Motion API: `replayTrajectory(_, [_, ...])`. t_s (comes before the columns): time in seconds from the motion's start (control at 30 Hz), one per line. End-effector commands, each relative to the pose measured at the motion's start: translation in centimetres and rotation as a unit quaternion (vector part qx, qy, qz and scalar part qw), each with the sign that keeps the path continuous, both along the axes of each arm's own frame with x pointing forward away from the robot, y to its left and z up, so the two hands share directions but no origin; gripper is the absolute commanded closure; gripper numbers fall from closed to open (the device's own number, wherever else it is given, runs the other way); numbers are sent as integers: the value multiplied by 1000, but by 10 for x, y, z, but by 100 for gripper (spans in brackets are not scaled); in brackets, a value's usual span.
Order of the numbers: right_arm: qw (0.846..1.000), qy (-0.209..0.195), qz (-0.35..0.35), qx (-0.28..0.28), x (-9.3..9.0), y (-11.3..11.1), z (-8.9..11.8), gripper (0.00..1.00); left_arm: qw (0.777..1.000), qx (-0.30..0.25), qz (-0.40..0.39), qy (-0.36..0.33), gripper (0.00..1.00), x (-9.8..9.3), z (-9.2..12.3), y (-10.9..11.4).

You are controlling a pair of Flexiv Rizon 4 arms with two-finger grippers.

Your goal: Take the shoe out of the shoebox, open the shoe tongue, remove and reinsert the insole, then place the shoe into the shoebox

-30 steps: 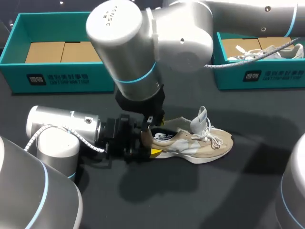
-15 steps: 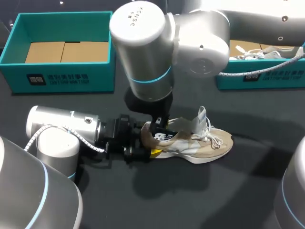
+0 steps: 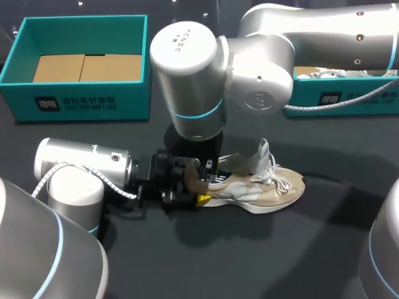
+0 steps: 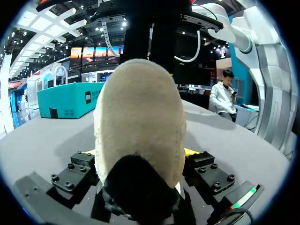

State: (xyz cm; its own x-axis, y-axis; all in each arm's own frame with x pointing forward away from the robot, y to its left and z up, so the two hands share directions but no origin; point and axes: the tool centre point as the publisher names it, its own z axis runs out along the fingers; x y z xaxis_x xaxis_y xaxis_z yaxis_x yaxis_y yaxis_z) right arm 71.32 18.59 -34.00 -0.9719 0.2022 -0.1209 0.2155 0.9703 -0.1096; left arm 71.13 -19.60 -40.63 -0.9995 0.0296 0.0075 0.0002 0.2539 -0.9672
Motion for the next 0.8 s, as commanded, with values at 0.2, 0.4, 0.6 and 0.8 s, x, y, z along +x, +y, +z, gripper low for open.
replayTrajectory(0.2, [1000, 13, 4, 10, 8, -18, -21, 100, 1000, 0, 1, 0, 100, -1, 0, 0])
replayTrajectory(0.4, [1000, 16, -19, 14, 13, -35, -26, 100, 1000, 0, 1, 0, 100, -1, 0, 0])
replayTrajectory(0.6, [999, 12, -45, 22, 13, -52, -28, 100, 1000, 0, 1, 0, 100, -1, 0, 0])
replayTrajectory(0.8, [998, 15, -51, 33, 13, -59, -31, 80, 1000, 0, 1, 0, 100, -1, 0, 0])
